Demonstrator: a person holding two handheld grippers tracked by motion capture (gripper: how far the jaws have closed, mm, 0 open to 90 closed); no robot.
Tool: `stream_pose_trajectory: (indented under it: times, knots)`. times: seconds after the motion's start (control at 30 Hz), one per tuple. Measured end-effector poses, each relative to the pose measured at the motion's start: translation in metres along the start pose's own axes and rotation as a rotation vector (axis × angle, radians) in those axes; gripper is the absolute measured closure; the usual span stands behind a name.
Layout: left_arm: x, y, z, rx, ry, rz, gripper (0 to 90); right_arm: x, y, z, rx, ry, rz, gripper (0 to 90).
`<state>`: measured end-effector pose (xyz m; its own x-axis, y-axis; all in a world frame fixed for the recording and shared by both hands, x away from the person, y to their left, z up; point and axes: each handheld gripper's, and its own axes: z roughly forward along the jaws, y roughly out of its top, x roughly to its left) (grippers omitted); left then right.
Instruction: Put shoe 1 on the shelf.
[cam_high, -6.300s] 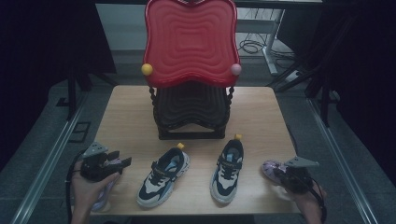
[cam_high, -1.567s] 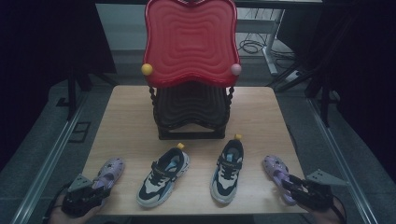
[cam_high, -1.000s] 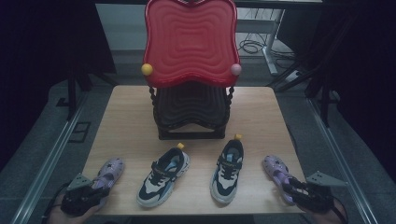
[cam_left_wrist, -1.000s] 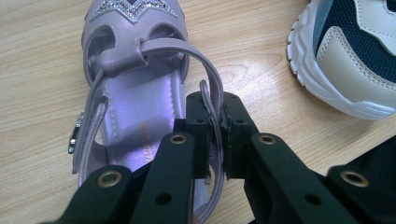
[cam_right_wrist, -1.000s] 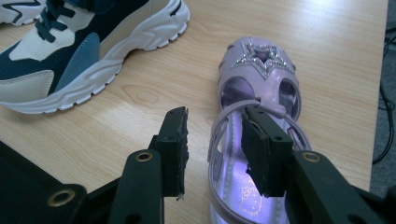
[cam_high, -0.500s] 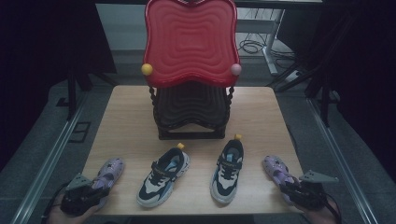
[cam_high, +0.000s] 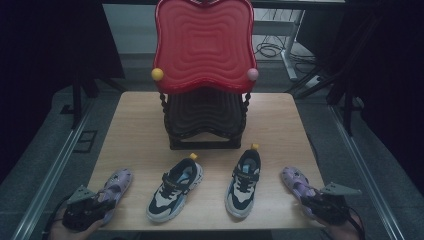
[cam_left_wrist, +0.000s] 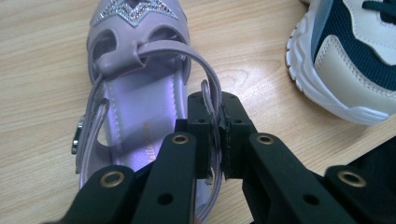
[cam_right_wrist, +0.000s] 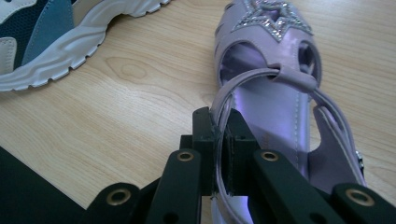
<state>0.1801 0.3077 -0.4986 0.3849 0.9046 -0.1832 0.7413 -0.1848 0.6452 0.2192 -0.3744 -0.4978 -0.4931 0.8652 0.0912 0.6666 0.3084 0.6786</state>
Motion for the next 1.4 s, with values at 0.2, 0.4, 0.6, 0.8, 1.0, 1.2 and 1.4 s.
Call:
stream_pose_trajectory:
  times: [0.2, 0.4, 0.6, 0.8, 1.0, 1.2, 1.4]
  knots:
    - [0.001, 0.001, -0.003, -0.015, 0.009, -0.006, 86.2, -0.001, 0.001, -0.002, -0.011, -0.005, -0.001, 86.1]
    - [0.005, 0.003, -0.011, -0.05, 0.018, -0.029, 86.5, -0.001, 0.004, -0.007, -0.055, -0.038, 0.004, 86.1]
    - [0.004, 0.009, -0.015, -0.073, -0.011, -0.021, 86.5, -0.001, 0.008, -0.014, -0.109, -0.041, 0.015, 86.2]
    - [0.0, 0.017, -0.018, -0.105, -0.021, -0.009, 86.5, 0.0, 0.01, -0.021, -0.143, -0.031, 0.021, 86.2]
    - [-0.002, 0.023, -0.025, -0.146, -0.028, -0.007, 86.5, 0.005, 0.015, -0.026, -0.183, -0.033, 0.002, 86.1]
    - [-0.006, 0.032, -0.03, -0.174, -0.049, 0.013, 86.5, 0.01, 0.023, -0.031, -0.219, -0.022, -0.008, 86.1]
    - [-0.012, 0.041, -0.029, -0.184, -0.067, 0.031, 86.5, 0.013, 0.03, -0.031, -0.239, -0.011, -0.015, 86.1]
